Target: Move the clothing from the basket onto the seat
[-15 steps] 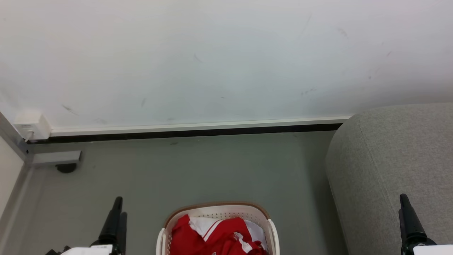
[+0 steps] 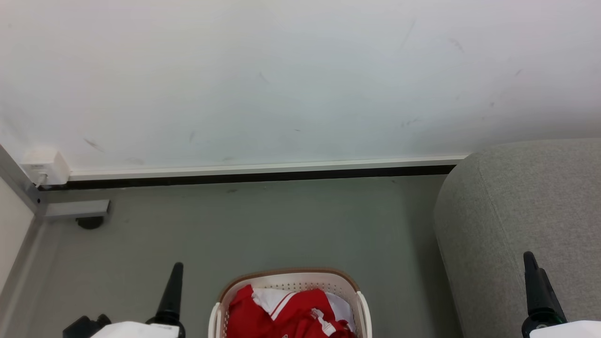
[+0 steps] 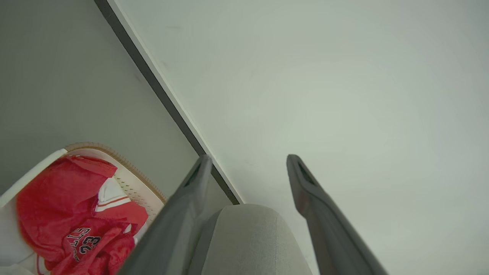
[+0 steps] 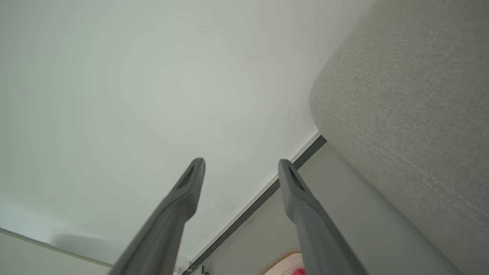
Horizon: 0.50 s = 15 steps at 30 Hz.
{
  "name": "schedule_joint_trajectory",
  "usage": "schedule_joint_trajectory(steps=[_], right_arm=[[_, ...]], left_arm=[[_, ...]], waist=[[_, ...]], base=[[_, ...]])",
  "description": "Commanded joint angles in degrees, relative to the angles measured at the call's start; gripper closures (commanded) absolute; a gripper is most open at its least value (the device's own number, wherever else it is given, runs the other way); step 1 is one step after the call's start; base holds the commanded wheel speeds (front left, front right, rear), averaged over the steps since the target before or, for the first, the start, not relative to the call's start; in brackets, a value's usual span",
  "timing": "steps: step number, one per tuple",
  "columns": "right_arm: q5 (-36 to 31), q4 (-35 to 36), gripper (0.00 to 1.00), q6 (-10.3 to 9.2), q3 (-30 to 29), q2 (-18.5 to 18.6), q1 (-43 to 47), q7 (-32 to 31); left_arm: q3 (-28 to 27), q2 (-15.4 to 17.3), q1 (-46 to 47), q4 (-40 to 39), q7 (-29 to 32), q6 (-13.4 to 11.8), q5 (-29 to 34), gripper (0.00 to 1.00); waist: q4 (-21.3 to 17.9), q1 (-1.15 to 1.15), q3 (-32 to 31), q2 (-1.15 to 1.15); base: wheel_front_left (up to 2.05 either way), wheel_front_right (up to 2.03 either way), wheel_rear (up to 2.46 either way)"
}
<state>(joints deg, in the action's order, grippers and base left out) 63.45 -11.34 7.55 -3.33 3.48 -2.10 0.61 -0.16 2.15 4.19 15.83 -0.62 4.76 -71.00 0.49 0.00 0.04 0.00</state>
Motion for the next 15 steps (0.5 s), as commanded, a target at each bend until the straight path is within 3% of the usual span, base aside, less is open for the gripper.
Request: schedule_joint_trajectory(steps=[1, 15], right_arm=[[-2.55, 1.23, 0.0, -0.03, 0.37, 0.75, -0.23, 0.57], [-15.31, 1.3, 0.0, -0.04, 2.9, 2.29, -0.47, 3.48]], left_arm=[[0.35, 0.46, 0.79, -0.65, -0.56, -0.25, 2.94, 0.0], [1.83, 0.56, -0.07, -0.83, -3.46, -2.6, 20.65, 0.0]], waist=[[0.01, 0.0, -0.01, 0.0], [0.18, 0.0, -0.2, 0.0]], base=[[0.0, 0.0, 0.0], [0.0, 0.0, 0.0]])
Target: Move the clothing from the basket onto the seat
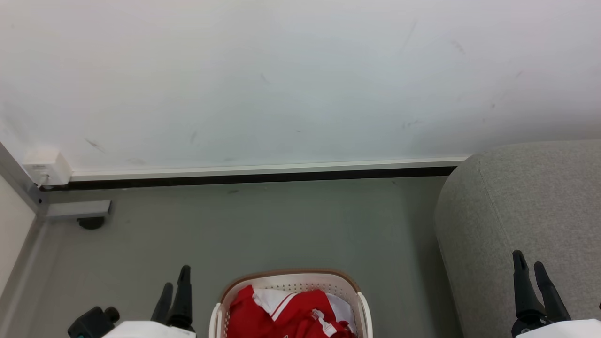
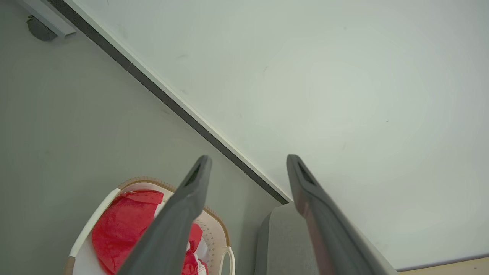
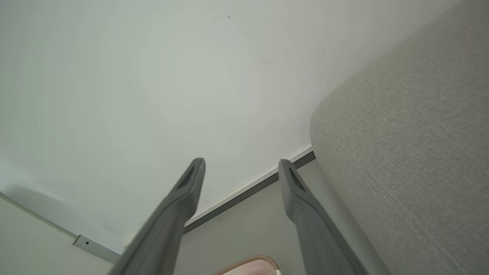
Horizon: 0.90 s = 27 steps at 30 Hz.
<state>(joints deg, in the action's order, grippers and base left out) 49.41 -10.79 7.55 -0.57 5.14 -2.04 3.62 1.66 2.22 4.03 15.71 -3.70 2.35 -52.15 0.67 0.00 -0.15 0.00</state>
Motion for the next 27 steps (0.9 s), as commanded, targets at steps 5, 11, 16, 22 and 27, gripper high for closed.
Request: schedule_joint_trajectory(steps=[5, 11, 16, 22, 27], right_arm=[[-5.19, 0.52, 0.0, -0.04, 0.75, 0.98, -0.57, 1.38], [-9.66, -0.05, 0.0, -0.05, 1.4, 1.26, -0.48, 2.49], [-13.0, -0.52, 0.0, -0.06, 1.9, 1.41, -0.4, 3.33], [-16.81, -0.92, 0.0, -0.06, 2.52, 1.39, -0.03, 4.3], [-19.55, -1.26, 0.0, -0.07, 2.83, 1.44, -0.08, 5.08]], left_arm=[[0.33, 0.52, -0.26, -1.08, -1.31, -0.62, 6.26, 0.0], [0.51, 0.56, -0.79, -1.35, -2.42, -1.21, 11.5, 0.0], [0.67, 0.59, -1.22, -1.11, -3.32, -1.67, 15.05, 0.0], [1.04, 0.63, -1.54, -0.88, -4.18, -2.21, 19.09, 0.0], [1.35, 0.66, -1.66, -0.7, -5.0, -2.51, 22.09, 0.0]], waist=[[0.17, 0.0, -0.07, 0.0], [0.29, 0.0, -0.15, 0.0], [0.31, 0.0, -0.24, 0.0], [0.36, 0.0, -0.34, 0.0], [0.46, 0.0, -0.35, 0.0]], base=[[0.0, 0.0, 0.0], [0.0, 0.0, 0.0], [0.0, 0.0, 0.0], [0.0, 0.0, 0.0], [0.0, 0.0, 0.0]])
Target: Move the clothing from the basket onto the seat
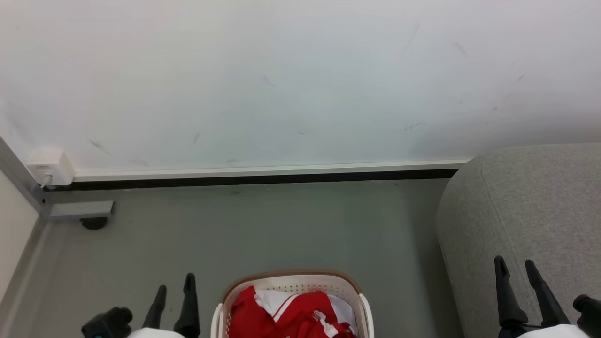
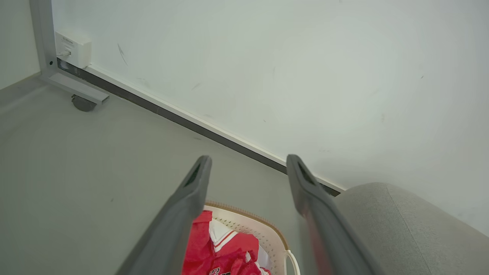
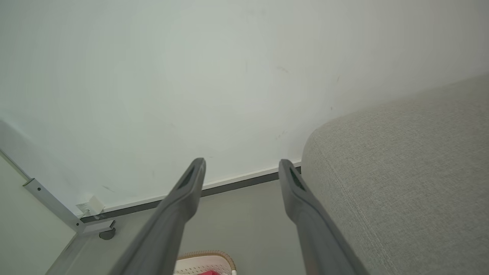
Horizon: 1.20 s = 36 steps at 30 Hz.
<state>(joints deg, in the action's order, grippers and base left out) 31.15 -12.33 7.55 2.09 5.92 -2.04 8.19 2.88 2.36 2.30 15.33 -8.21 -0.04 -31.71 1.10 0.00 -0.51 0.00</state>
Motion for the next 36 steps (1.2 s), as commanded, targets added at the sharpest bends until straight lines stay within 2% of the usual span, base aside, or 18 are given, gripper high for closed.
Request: schedule_joint_trajectory(steps=[1, 26, 36], right_arm=[[-1.83, 0.24, 0.0, -0.07, 0.22, 0.63, -0.08, 0.67], [-13.64, -0.5, 0.0, -0.09, 0.64, 0.46, 0.97, 4.02], [-15.47, -0.95, 0.0, -0.1, 1.07, -0.09, 1.31, 5.06]], left_arm=[[0.17, 0.53, 0.05, -0.31, -0.68, -0.22, 2.27, 0.0], [1.29, 0.64, -1.06, -0.58, -3.98, -1.66, 16.1, 0.0], [1.73, 0.68, -1.38, -0.93, -5.09, -2.01, 20.08, 0.0]], waist=[[0.05, 0.0, 0.0, 0.0], [0.45, 0.0, -0.46, 0.0], [0.63, 0.0, -0.5, 0.0]], base=[[0.0, 0.0, 0.0], [0.0, 0.0, 0.0], [0.0, 0.0, 0.0]])
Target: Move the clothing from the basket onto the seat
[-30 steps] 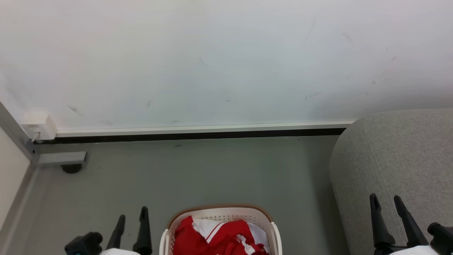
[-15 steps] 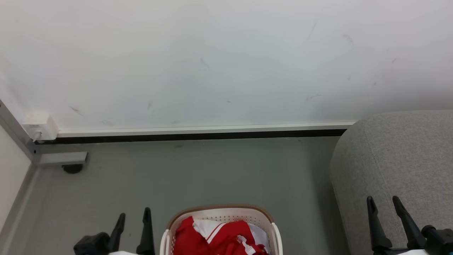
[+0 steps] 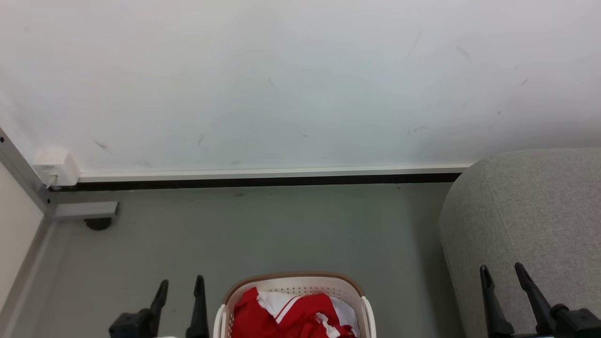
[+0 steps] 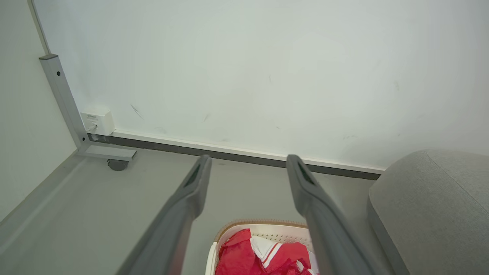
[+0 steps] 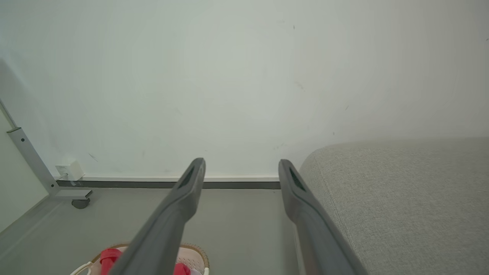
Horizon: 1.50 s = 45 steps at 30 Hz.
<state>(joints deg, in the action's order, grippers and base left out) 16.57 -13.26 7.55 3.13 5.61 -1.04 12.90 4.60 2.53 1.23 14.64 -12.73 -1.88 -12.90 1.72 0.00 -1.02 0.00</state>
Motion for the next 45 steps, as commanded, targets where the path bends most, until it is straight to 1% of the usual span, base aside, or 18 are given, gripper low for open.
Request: schedule_joint_trajectory(steps=[1, 9, 20, 32, 39, 45], right_arm=[[-1.29, -0.09, 0.0, -0.1, 0.12, 0.22, 0.43, 0.41], [-3.65, -0.59, 0.0, -0.11, 0.18, 0.0, 0.92, 1.38], [-6.71, -1.33, 0.0, -0.12, 1.1, 0.24, 0.9, 2.39], [-4.9, -2.13, 0.0, -0.12, 1.9, 0.39, 0.15, 2.35], [-4.39, -1.75, 0.0, -0.12, 2.81, 0.38, -0.94, 2.34], [-4.45, -0.79, 0.0, -0.13, 3.68, 0.15, -2.31, 2.34]], left_arm=[[0.08, 0.51, -0.36, -0.25, -0.73, -0.19, 1.54, 0.0], [0.31, 0.53, -0.82, 0.18, -1.51, -0.52, 4.81, 0.0], [0.76, 0.55, -0.74, 1.12, -2.53, -0.32, 8.29, 0.0], [0.27, 0.53, -0.76, 1.24, -2.46, -0.19, 7.23, 0.0], [0.55, 0.51, -0.57, 1.61, -2.46, 0.21, 6.19, 0.0], [1.97, 0.5, 2.1, 4.72, -2.45, 2.34, 5.57, 0.0]], waist=[[0.03, 0.0, -0.01, 0.0], [0.1, 0.0, -0.12, 0.0], [0.16, 0.0, -0.09, 0.0], [-0.36, 0.0, 0.14, 0.0], [-2.72, 0.0, 1.12, 0.0], [-6.89, 0.0, 3.82, 0.0]], base=[[0.0, 0.0, 0.0], [0.0, 0.0, 0.0], [0.0, 0.0, 0.0], [0.0, 0.0, 0.0], [0.0, 0.0, 0.0], [0.0, 0.0, 0.0]])
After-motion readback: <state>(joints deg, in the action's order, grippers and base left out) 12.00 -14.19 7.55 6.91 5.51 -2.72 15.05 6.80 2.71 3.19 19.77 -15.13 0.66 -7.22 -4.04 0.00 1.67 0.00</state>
